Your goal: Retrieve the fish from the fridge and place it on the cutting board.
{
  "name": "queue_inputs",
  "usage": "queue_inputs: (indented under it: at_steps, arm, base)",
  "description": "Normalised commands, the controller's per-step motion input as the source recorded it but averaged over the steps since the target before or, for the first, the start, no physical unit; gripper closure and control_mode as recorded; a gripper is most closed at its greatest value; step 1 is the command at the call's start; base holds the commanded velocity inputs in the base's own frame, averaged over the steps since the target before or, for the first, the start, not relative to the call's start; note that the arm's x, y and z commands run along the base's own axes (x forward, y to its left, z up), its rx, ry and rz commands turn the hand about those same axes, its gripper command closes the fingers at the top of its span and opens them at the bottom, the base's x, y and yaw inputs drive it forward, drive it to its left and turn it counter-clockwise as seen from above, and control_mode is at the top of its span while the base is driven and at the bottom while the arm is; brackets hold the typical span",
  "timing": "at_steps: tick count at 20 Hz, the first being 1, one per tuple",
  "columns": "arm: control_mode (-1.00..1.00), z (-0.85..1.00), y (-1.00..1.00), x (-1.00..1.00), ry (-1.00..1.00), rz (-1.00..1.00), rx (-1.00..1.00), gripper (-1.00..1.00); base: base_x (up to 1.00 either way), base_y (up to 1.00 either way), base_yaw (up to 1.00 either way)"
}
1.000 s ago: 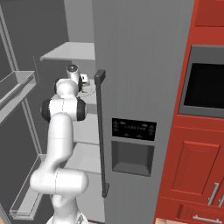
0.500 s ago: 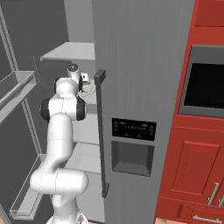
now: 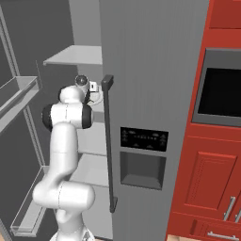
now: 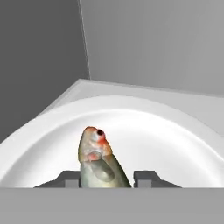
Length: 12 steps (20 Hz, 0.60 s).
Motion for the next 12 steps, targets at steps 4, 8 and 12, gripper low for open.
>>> queue_inputs:
  at_steps: [4,8,12]
  arm:
    - [-1.0,0.51,0.0,-0.34,-0.03,0.0,0.0,1.0]
    - [-1.0,1.0,0.0,-0.5,0.0,-0.02,0.0,1.0]
    - [-1.0,1.0,-0.16,-0.88,0.0,-0.01,0.0,1.0]
  base:
    - [0.0,0.0,0.0]
    - [0.0,0.0,0.0]
    - [0.0,0.0,0.0]
